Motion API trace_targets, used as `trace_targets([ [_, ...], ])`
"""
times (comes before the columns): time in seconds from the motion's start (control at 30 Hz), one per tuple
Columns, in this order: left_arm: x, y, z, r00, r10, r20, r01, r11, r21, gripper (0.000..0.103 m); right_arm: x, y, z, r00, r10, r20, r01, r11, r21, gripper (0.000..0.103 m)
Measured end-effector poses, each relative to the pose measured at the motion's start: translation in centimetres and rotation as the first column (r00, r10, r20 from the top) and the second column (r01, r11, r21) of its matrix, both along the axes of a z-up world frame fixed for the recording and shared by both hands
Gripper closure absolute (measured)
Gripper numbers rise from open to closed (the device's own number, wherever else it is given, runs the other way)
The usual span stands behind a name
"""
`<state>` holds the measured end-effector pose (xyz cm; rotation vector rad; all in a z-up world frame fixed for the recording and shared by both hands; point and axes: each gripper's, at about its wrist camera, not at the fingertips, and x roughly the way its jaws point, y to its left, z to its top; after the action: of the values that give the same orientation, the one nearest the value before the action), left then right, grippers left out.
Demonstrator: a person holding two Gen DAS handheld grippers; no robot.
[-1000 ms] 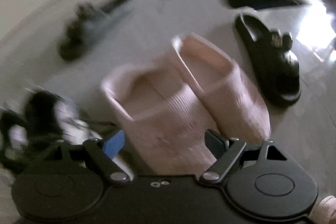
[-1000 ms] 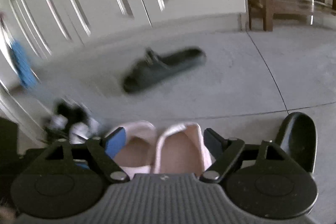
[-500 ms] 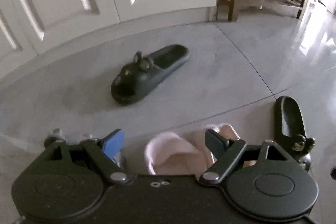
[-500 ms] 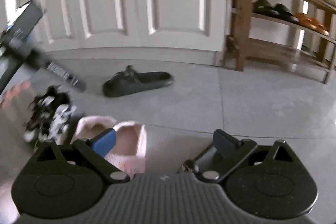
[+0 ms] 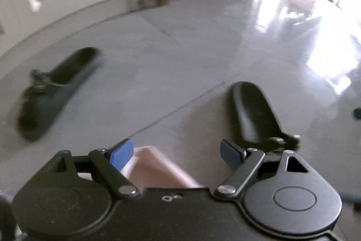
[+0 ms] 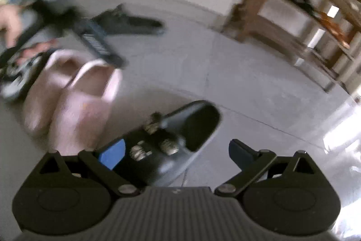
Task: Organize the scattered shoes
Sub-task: 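Grasp a black slide by its strap with the right tool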
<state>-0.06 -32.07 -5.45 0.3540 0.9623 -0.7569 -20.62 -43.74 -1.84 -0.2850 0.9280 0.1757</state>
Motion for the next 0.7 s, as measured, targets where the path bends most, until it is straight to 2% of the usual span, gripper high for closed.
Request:
trace_targets([
  [0.1, 0.7, -0.2, 0.0, 0.999, -0.033, -0.027, 0.032, 0.999, -0.011, 0.019, 0.9, 1.0, 0.5, 0.986, 0.150, -0.070, -0.152, 0.988, -0.026, 0.003],
  [0.23, -0.1, 1.9, 0.1, 0.995, -0.076, 0.064, 0.069, 0.991, 0.115, 0.019, 1.8, 1.8, -0.3, 0.997, 0.034, -0.069, -0.048, 0.975, -0.216, 0.003],
  [0.33, -1.5, 3.2, -0.9, 0.992, -0.116, 0.040, 0.109, 0.984, 0.142, 0.019, 0.4, 3.0, -1.3, 1.000, -0.026, 0.013, 0.029, 0.966, -0.256, 0.003],
  [0.47, -2.8, 4.4, -2.9, 0.991, -0.121, -0.066, 0.128, 0.983, 0.134, 0.019, -2.4, 6.2, -6.7, 0.991, 0.037, 0.129, 0.025, 0.893, -0.449, 0.003],
  [0.5, -2.9, 4.6, -3.2, 0.990, -0.121, -0.071, 0.130, 0.980, 0.148, 0.019, -3.1, 7.0, -8.1, 0.986, 0.058, 0.155, 0.027, 0.868, -0.495, 0.003],
  [0.57, -3.6, 5.4, -3.6, 0.992, -0.114, -0.056, 0.124, 0.967, 0.224, 0.019, -4.6, 8.6, -10.8, 0.974, 0.102, 0.203, 0.037, 0.811, -0.584, 0.003],
  [0.63, -4.1, 6.2, -3.5, 0.992, -0.115, -0.045, 0.123, 0.961, 0.249, 0.019, -5.3, 9.9, -13.4, 0.960, 0.141, 0.243, 0.055, 0.754, -0.654, 0.003],
  [0.7, -4.5, 7.1, -3.3, 0.995, -0.092, -0.033, 0.098, 0.952, 0.289, 0.019, -5.1, 10.4, -14.5, 0.951, 0.160, 0.265, 0.069, 0.724, -0.687, 0.003],
])
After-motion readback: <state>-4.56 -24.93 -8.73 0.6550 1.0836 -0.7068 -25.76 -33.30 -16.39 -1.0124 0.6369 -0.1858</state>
